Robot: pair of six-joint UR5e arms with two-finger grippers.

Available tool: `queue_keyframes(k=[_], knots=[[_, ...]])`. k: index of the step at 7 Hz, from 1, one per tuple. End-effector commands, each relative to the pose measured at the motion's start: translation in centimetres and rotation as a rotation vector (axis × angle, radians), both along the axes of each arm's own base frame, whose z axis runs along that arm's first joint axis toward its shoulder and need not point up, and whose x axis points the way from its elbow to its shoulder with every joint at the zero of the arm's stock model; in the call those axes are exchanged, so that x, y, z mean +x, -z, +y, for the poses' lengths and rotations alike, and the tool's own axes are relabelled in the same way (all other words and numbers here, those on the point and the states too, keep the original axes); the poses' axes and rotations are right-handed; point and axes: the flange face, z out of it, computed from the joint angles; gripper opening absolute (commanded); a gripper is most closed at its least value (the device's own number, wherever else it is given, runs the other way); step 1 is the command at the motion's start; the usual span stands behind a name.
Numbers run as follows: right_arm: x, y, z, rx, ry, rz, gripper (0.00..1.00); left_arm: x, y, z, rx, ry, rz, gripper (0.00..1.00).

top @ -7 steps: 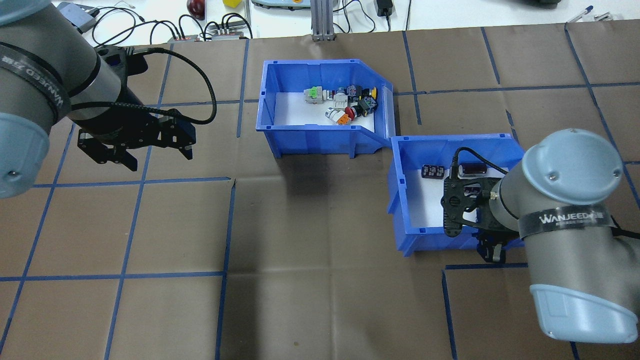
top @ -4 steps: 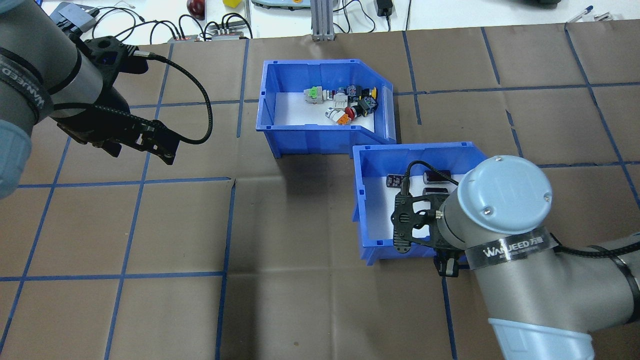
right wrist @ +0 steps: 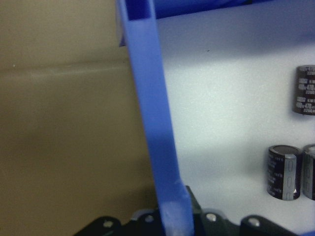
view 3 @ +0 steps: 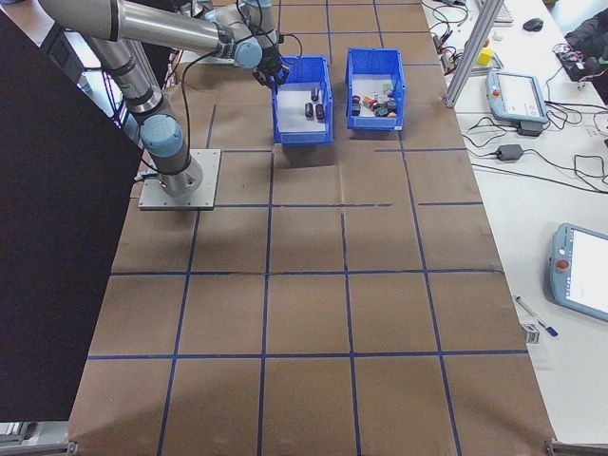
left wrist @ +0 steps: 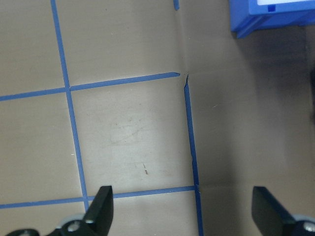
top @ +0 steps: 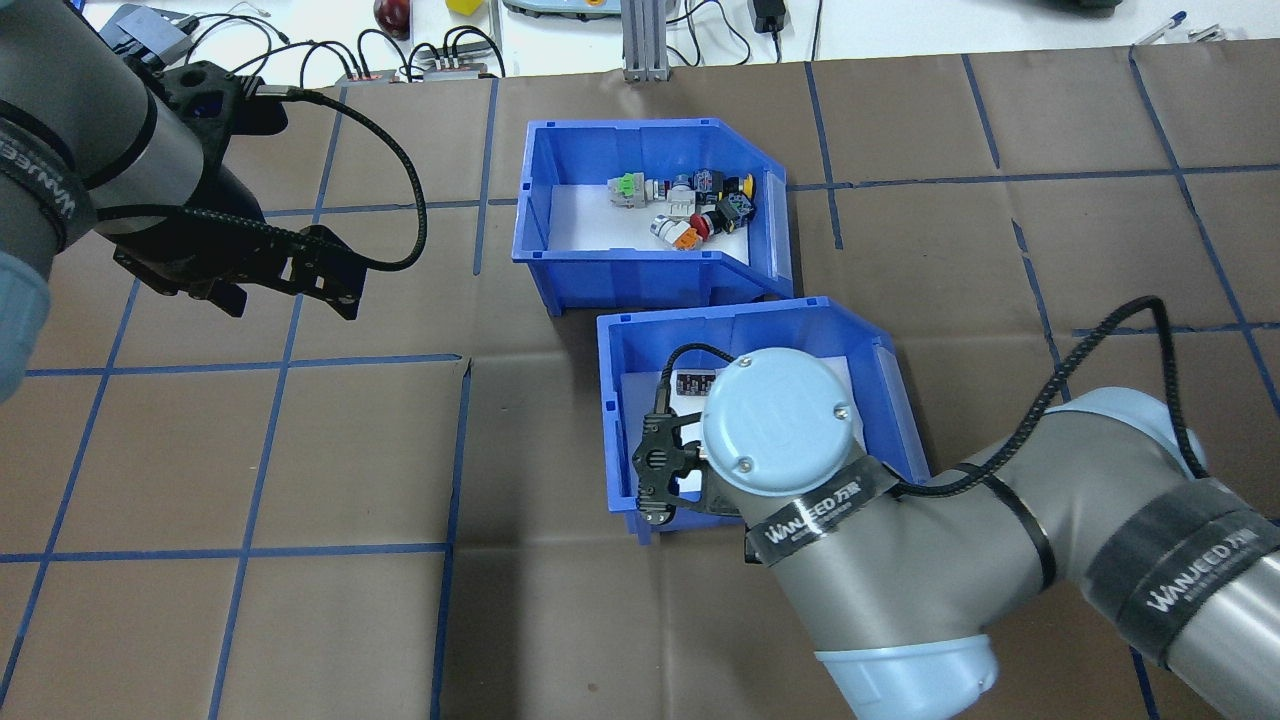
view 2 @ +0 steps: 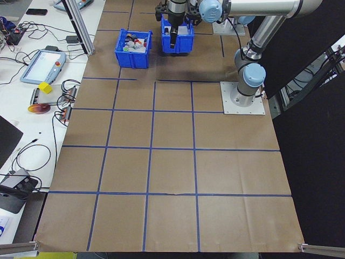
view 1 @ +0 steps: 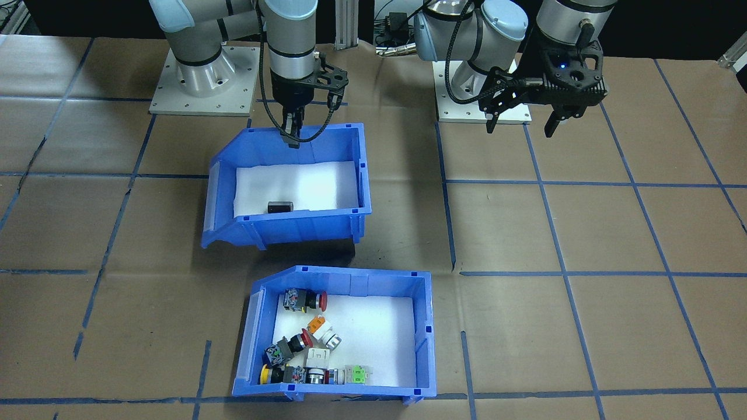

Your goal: Place button box in front

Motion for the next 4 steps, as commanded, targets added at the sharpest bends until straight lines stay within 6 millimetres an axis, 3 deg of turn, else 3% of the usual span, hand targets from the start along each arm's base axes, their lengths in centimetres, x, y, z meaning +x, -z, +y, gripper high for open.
queue_keyframes(k=[1,3,4], knots=[[2.5,1.6,-0.1,0.013,0.017,0.033,0.07,-3.5,-1.0,1.2,0.023,0.065,-0.026,0.99],[2.8,1.8,0.2,0.016,0.02,0.033,0.08,-4.1,0.3,0.2,0.034,0.099,-0.089,0.99],[2.8,1.8,0.2,0.015,0.033,0.03,0.13,-4.3,1.6,-0.9,0.006,0.09,-0.083,0.99]])
